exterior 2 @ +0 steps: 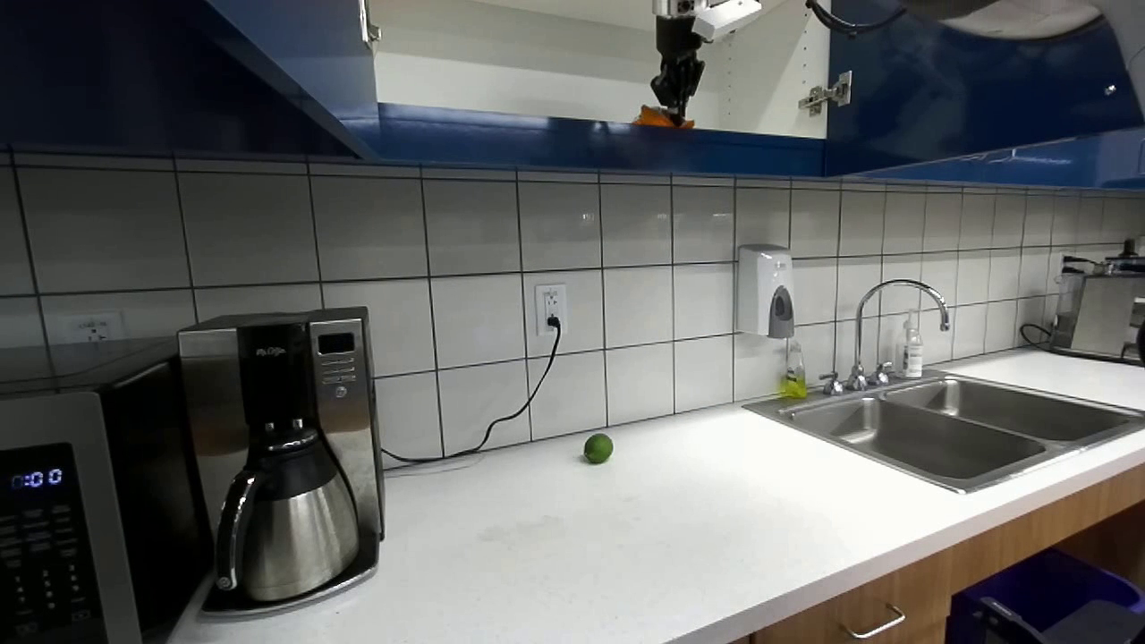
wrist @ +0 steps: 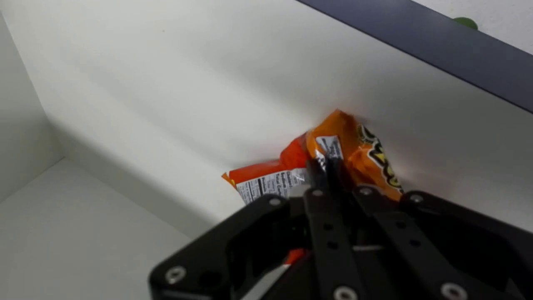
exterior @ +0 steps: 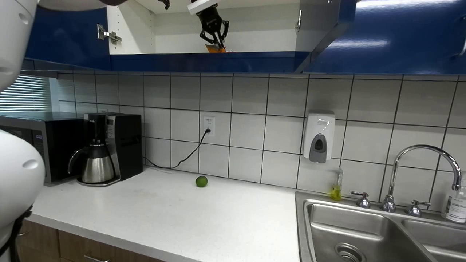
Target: Put the orange packet in the upper cabinet.
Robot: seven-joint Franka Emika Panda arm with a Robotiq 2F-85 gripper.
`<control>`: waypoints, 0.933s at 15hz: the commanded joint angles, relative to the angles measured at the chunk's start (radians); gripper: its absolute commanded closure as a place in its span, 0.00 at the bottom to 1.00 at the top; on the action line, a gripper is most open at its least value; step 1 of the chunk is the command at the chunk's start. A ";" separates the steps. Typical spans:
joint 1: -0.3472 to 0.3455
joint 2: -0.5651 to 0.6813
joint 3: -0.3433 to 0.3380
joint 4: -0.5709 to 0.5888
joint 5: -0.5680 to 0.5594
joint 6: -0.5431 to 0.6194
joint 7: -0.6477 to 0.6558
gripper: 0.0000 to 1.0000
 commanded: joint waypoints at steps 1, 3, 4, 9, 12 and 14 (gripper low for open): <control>-0.012 0.039 -0.006 0.063 0.000 -0.006 -0.039 0.59; -0.011 0.043 -0.011 0.076 -0.004 -0.008 -0.037 0.44; -0.010 0.041 -0.014 0.079 -0.007 -0.006 -0.037 0.35; -0.006 0.028 -0.018 0.087 -0.006 -0.010 -0.037 0.01; -0.002 0.008 -0.015 0.073 -0.003 -0.005 -0.031 0.00; 0.003 -0.008 -0.013 0.066 -0.004 -0.004 -0.027 0.00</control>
